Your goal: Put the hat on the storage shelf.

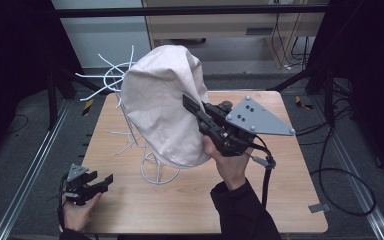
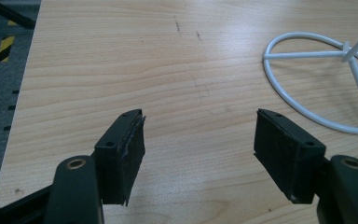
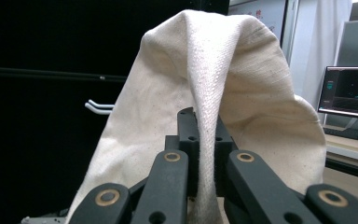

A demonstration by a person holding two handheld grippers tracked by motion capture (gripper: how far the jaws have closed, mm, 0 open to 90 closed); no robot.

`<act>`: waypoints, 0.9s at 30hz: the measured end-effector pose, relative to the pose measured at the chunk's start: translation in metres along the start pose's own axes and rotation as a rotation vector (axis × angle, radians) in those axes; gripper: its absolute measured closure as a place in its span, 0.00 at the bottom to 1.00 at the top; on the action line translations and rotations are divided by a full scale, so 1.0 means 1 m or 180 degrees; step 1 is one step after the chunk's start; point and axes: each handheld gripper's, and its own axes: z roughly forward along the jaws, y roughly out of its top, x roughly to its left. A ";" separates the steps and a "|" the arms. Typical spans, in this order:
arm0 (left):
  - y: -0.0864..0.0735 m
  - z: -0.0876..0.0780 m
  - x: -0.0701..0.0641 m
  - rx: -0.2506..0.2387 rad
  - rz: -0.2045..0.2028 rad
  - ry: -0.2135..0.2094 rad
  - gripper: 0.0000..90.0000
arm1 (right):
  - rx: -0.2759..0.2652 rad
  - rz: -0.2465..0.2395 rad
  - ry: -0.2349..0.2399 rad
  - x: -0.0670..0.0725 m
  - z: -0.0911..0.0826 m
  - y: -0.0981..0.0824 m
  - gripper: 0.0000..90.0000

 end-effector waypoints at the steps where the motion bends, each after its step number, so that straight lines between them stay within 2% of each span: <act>1: 0.000 0.000 0.000 0.0001 0.0002 0.0000 0.37 | 0.0006 0.0025 0.0020 0.000 0.000 -0.001 0.98; 27: 0.000 0.001 -0.001 0.0017 -0.0003 -0.0003 0.37 | 0.0329 0.0036 0.0236 0.004 0.009 -0.031 0.98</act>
